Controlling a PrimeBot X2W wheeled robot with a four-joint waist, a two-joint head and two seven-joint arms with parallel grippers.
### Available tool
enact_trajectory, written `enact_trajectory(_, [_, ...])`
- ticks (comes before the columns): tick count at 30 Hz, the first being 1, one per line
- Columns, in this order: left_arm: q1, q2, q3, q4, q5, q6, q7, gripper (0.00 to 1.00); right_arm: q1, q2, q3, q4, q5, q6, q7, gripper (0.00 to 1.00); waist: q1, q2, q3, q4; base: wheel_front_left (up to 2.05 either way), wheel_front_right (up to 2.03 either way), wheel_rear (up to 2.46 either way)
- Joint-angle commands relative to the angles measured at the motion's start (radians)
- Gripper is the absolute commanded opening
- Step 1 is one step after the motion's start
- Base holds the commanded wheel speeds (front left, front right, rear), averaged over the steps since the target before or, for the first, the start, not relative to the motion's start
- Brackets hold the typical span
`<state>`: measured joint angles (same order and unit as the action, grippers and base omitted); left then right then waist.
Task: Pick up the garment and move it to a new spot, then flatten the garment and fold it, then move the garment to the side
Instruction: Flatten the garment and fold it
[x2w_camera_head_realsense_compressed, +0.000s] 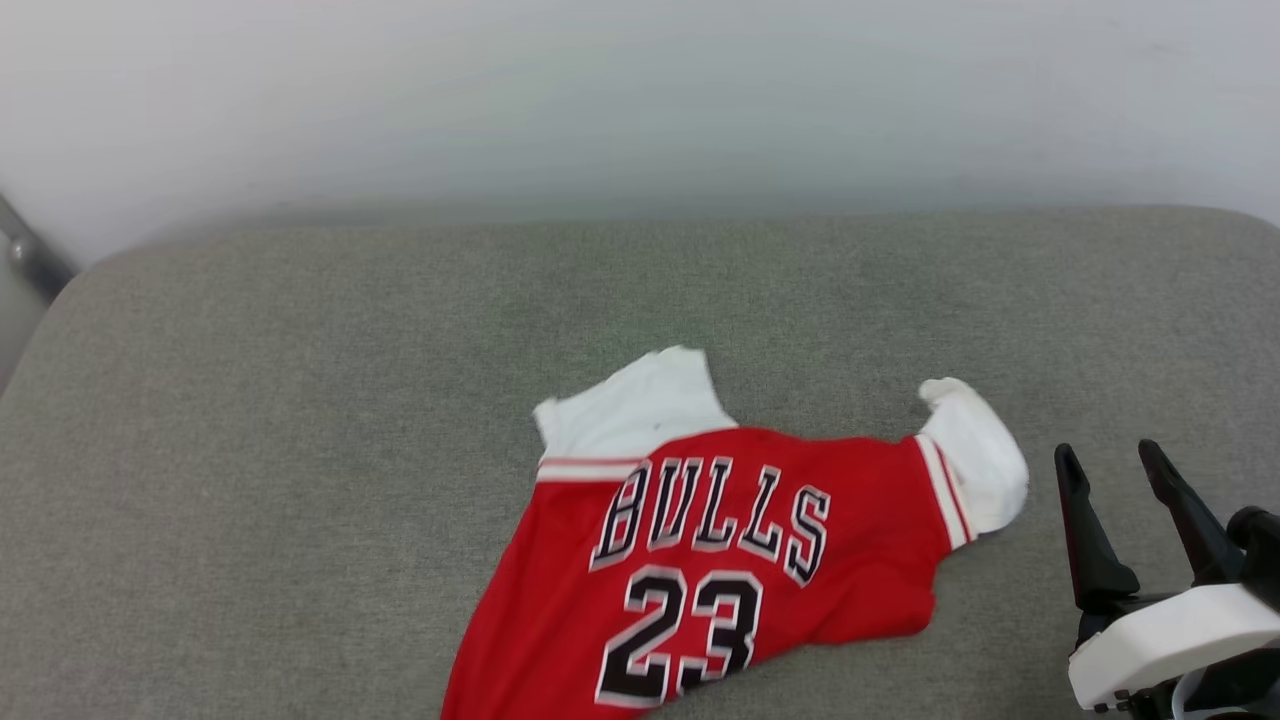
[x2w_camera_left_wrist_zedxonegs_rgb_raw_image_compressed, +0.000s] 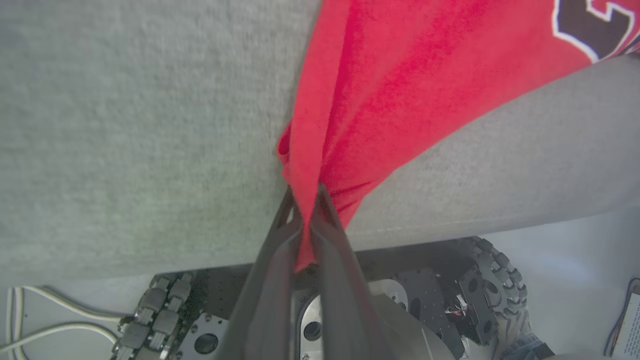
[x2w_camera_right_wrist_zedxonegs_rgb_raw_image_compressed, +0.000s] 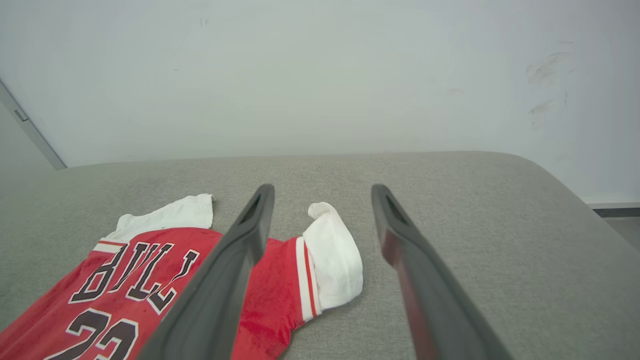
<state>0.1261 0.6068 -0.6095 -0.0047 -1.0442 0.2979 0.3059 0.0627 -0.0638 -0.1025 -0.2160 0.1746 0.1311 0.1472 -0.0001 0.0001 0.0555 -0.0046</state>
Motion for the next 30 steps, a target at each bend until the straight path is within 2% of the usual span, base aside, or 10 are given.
enact_trajectory(1, [0.039, 0.001, -0.011, -0.004, -0.007, 0.018, 0.012, 0.00, 0.011, 0.002, -0.001, -0.003, 0.000, -0.001, 0.003, 1.00, 0.0001, -0.0001, -0.010, -0.006, 0.00, 0.00, 0.00])
enact_trajectory(5, [0.090, -0.021, -0.045, -0.022, -0.011, 0.031, 0.016, 0.00, 0.028, 0.005, 0.001, -0.001, -0.015, -0.001, 0.010, 1.00, 0.0001, -0.0001, -0.026, -0.018, 0.00, 0.00, 0.00])
enact_trajectory(6, [0.085, -0.031, -0.046, -0.025, -0.005, 0.033, 0.008, 0.79, 0.028, 0.005, -0.002, 0.000, -0.014, -0.001, 0.013, 1.00, 0.0001, -0.0001, -0.031, -0.018, 0.00, 0.00, 0.00])
enact_trajectory(7, [0.074, -0.038, -0.050, -0.028, 0.003, 0.029, -0.001, 1.00, 0.031, 0.006, -0.004, 0.001, -0.011, -0.001, 0.015, 1.00, 0.0001, -0.0001, -0.035, -0.018, 0.00, 0.00, 0.00])
enact_trajectory(15, [-0.075, -0.048, -0.010, -0.055, 0.141, 0.025, -0.152, 1.00, 0.048, 0.012, -0.009, 0.000, -0.008, -0.001, 0.029, 1.00, 0.0001, -0.0001, -0.065, -0.027, 0.00, 0.00, 0.00])
enact_trajectory(21, [-0.211, -0.064, 0.019, -0.076, 0.277, 0.007, -0.320, 1.00, 0.060, 0.014, -0.023, -0.007, -0.005, -0.001, 0.042, 1.00, 0.0001, -0.0001, -0.076, -0.030, 0.00, 0.00, 0.00])
enact_trajectory(23, [-0.246, -0.074, 0.024, -0.071, 0.329, 0.010, -0.393, 1.00, 0.061, 0.014, -0.025, -0.010, -0.004, -0.001, 0.044, 1.00, 0.0001, -0.0001, -0.076, -0.033, 0.00, 0.00, 0.00])
enact_trajectory(30, [-0.299, -0.111, 0.040, -0.040, 0.437, 0.037, -0.537, 1.00, 0.064, 0.015, -0.059, -0.003, 0.018, -0.001, 0.061, 1.00, 0.0001, -0.0001, -0.074, -0.030, 0.00, 0.00, 0.00])
